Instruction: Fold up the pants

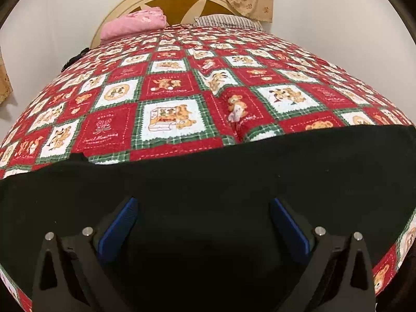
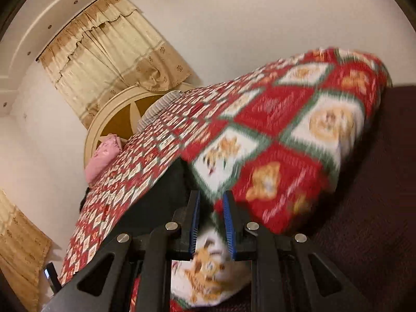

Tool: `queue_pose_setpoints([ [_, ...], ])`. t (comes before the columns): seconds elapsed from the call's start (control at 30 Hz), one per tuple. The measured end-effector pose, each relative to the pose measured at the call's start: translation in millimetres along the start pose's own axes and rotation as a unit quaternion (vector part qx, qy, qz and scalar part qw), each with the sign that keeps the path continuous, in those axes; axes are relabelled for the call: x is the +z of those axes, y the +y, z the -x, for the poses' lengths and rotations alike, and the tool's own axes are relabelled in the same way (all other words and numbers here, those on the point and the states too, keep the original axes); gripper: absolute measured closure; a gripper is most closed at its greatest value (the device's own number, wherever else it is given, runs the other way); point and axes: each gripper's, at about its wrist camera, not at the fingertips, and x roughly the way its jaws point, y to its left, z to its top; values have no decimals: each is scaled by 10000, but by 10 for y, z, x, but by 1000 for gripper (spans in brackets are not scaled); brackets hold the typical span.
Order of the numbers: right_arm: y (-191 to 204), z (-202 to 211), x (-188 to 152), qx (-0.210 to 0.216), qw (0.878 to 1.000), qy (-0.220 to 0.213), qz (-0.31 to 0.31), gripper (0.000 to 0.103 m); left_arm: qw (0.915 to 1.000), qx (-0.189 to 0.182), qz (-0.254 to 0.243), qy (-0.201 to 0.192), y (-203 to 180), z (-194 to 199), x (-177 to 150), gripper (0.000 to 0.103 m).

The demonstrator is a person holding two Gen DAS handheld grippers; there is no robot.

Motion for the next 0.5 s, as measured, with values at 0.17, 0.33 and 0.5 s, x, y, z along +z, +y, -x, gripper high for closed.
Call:
queue_pose_setpoints([
  [0.17, 20, -21, -110, 460, 9987, 35, -233, 45, 10000, -2, 32, -35, -17, 5, -14, 0],
  [0.33, 182, -65, -204, 289, 9995, -55, 119, 43, 10000, 5, 36, -66, -16, 15, -27, 0],
  [0.5, 312, -221, -230, 417, 9987, 83, 293, 43, 10000, 14, 28, -80, -6, 20, -32, 0],
])
